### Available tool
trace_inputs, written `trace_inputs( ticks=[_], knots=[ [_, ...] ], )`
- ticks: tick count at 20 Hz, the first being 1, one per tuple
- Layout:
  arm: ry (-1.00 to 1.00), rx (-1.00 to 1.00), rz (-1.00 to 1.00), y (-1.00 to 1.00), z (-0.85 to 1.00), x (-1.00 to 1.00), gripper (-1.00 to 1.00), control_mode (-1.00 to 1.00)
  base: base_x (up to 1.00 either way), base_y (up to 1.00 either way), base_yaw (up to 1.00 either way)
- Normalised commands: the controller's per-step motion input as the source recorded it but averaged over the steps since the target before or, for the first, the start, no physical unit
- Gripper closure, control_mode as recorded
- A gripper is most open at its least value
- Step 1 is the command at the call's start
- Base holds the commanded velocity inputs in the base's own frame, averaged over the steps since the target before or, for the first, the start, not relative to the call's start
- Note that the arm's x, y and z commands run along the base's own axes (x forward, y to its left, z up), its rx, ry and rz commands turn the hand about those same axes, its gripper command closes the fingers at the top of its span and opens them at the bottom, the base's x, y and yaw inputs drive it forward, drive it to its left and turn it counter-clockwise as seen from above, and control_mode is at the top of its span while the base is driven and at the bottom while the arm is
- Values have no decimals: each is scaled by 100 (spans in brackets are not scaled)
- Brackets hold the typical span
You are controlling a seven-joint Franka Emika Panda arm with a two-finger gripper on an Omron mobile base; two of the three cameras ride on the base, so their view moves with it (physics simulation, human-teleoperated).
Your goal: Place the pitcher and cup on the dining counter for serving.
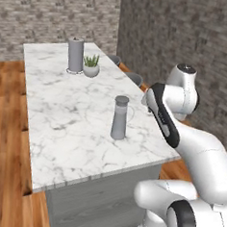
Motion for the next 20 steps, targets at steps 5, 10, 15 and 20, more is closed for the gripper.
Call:
trace_inputs(
  ticks=[5,10,15,20],
  knots=[
    [0,0,0,1,0,-15,-100,100,-34,16,-3],
    [0,0,0,0,0,0,-100,100,-71,35,-48],
    [0,0,0,0,0,0,-100,100,-60,23,-88],
    [0,0,0,0,0,0,-100,100,-31,20,-94]
  ],
)
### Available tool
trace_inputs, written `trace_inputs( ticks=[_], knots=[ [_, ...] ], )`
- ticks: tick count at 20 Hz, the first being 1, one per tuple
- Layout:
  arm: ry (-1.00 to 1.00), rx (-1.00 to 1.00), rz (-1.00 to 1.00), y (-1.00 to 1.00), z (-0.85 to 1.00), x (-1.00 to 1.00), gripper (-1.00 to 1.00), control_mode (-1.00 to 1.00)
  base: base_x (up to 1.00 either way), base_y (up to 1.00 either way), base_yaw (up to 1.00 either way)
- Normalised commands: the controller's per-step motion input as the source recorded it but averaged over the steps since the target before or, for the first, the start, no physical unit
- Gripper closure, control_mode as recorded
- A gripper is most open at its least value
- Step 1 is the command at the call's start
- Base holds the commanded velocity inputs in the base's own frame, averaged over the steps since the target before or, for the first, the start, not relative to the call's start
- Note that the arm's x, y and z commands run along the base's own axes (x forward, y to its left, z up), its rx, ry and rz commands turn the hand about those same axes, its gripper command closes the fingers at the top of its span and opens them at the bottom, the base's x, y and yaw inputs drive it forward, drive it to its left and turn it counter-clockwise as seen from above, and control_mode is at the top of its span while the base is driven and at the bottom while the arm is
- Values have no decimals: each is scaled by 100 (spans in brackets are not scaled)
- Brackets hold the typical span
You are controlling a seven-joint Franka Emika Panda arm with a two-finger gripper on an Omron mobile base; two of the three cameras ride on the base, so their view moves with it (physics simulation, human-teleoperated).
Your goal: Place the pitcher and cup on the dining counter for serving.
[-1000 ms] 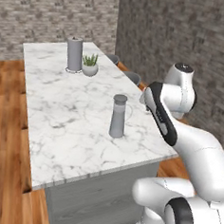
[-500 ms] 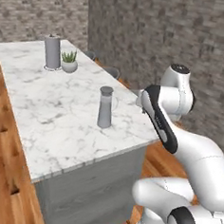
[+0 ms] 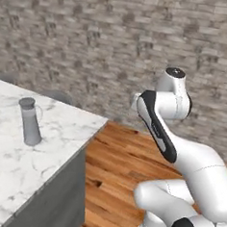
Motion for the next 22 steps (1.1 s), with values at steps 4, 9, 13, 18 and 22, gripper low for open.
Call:
trace_inputs(
  ticks=[4,9,13,18,22],
  knots=[
    [0,0,0,0,0,0,-100,100,-14,15,-98],
    [0,0,0,0,0,0,-100,100,-14,14,-98],
    [0,0,0,0,0,0,-100,100,-12,7,-96],
    [0,0,0,0,0,0,-100,100,-4,1,-96],
    [0,0,0,0,0,0,-100,100,0,0,-94]
  ],
)
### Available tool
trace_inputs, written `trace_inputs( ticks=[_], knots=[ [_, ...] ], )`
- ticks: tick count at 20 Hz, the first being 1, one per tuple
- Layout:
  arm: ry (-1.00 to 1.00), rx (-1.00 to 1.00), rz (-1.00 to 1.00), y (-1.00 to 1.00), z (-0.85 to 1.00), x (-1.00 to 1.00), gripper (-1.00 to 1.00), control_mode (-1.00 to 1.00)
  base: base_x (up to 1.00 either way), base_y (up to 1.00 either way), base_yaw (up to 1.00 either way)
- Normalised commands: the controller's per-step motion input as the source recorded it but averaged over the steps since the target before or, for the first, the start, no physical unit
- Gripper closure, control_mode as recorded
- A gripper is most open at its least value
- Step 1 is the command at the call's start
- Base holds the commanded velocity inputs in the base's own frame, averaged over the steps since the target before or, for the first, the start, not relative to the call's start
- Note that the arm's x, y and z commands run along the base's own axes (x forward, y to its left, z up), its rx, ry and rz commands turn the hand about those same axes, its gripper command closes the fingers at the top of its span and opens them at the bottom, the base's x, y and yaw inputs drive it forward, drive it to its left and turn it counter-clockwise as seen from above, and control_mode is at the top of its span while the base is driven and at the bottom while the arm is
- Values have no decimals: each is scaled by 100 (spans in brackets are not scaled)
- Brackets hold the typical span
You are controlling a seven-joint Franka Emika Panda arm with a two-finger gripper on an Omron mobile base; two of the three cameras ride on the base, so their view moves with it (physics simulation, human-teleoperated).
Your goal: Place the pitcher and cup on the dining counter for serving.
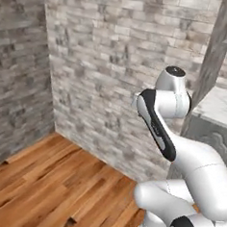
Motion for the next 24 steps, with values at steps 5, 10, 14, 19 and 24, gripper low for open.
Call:
trace_inputs(
  ticks=[5,10,14,19,24],
  knots=[
    [0,0,0,0,0,0,-100,100,0,-21,-87],
    [0,0,0,0,0,0,-100,100,0,-63,-79],
    [0,0,0,0,0,0,-100,100,7,-73,-72],
    [0,0,0,0,0,0,-100,100,66,-51,-53],
    [0,0,0,0,0,0,-100,100,100,0,-23]
  ],
)
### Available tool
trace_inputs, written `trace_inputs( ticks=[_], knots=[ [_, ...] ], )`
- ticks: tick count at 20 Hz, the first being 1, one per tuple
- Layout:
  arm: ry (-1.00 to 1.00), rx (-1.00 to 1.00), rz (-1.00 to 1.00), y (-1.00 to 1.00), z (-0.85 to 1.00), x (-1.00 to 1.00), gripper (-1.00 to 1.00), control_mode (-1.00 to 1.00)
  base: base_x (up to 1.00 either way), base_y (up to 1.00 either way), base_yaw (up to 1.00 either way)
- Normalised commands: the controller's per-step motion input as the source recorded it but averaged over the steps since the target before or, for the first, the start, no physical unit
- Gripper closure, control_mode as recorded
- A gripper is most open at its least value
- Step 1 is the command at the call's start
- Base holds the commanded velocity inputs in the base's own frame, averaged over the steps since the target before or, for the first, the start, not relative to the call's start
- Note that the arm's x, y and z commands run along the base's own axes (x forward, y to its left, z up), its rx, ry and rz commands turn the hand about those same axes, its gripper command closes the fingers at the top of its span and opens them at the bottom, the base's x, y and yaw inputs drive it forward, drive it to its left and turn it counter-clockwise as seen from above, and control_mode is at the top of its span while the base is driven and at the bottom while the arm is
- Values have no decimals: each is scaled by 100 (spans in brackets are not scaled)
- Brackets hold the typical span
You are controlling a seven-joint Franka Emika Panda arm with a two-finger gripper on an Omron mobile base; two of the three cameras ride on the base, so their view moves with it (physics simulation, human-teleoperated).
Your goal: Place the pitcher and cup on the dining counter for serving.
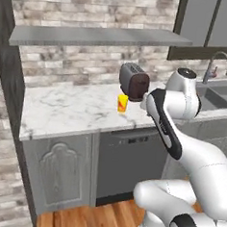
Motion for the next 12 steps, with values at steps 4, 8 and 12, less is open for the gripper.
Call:
trace_inputs(
  ticks=[4,8,12],
  knots=[
    [0,0,0,0,0,0,-100,100,100,0,-5],
    [0,0,0,0,0,0,-100,100,100,0,16],
    [0,0,0,0,0,0,-100,100,73,-4,15]
  ],
)
